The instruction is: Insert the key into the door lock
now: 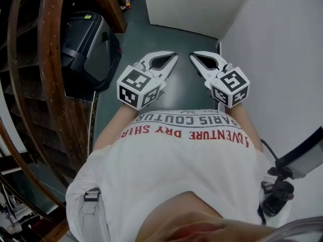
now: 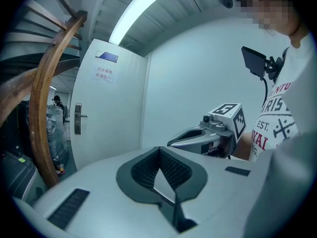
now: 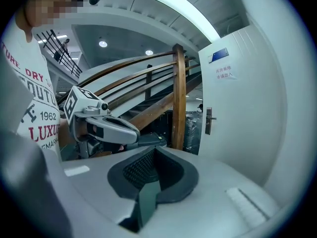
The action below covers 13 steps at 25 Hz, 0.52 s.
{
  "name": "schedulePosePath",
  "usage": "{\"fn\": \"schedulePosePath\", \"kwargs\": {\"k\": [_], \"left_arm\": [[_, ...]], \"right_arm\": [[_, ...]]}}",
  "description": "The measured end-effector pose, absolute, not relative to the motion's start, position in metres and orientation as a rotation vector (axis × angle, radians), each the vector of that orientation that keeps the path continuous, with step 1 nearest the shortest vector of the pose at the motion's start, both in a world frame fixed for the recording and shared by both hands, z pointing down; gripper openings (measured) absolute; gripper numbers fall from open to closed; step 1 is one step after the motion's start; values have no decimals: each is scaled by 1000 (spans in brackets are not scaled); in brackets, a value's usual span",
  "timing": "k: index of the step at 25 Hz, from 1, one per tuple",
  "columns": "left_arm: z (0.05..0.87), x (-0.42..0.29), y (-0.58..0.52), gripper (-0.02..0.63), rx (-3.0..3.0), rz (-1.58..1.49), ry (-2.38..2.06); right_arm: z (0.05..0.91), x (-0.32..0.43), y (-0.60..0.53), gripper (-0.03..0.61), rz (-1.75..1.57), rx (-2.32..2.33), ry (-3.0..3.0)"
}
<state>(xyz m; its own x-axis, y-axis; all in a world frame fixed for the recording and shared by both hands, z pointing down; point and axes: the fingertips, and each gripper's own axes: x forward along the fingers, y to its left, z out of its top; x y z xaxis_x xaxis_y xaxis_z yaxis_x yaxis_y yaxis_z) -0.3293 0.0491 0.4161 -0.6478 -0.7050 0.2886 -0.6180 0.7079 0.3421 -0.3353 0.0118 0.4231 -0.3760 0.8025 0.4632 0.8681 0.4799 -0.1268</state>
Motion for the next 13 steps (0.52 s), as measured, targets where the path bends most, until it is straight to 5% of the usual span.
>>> {"fn": "schedulePosePath", "kwargs": {"k": [13], "left_arm": [[419,-329,57,1,997,-305,-2495]], "right_arm": [[421,-335,19,2,-195,-1404,-2250]]}}
